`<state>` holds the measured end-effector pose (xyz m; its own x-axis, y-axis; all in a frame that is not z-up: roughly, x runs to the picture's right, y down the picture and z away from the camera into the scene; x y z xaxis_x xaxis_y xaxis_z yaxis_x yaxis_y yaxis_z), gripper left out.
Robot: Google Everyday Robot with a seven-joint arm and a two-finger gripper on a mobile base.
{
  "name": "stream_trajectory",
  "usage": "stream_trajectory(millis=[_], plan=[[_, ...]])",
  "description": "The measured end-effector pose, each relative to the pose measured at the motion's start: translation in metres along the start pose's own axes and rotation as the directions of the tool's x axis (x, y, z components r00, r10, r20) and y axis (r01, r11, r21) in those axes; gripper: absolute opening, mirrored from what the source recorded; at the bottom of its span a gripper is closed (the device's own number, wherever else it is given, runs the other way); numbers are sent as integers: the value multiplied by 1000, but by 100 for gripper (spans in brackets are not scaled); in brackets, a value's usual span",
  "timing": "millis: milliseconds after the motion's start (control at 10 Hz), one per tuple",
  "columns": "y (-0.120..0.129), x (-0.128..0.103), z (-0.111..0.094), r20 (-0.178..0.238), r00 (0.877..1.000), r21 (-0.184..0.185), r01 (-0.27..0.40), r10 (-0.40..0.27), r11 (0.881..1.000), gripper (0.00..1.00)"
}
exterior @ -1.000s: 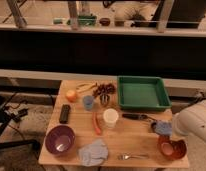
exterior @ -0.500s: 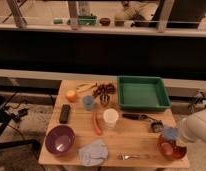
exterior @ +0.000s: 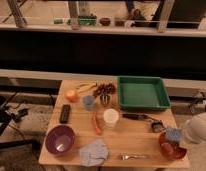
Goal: Place sponge in red bowl
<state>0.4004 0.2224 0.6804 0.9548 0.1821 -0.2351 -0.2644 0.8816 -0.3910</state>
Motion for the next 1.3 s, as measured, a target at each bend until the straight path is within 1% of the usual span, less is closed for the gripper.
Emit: stream_trajectory(millis=[500, 600, 800, 1000, 1100, 1200, 1300], plan=[[0, 5, 0, -8, 1000, 3, -16, 16, 1000, 0], [0, 5, 0, -8, 1000, 3, -17, 17, 1000, 4], [1, 5, 0, -8, 1000, 3, -17, 17, 1000, 25], [1, 5, 0, -9, 1000, 3, -18, 18, 1000, 43], [1, 5, 0, -9, 1000, 3, -18, 18, 1000, 55], [1, 6, 0, -9, 1000, 3, -18, 18, 1000, 63], [1, 6, 0, -9, 1000, 3, -18, 18, 1000, 73]])
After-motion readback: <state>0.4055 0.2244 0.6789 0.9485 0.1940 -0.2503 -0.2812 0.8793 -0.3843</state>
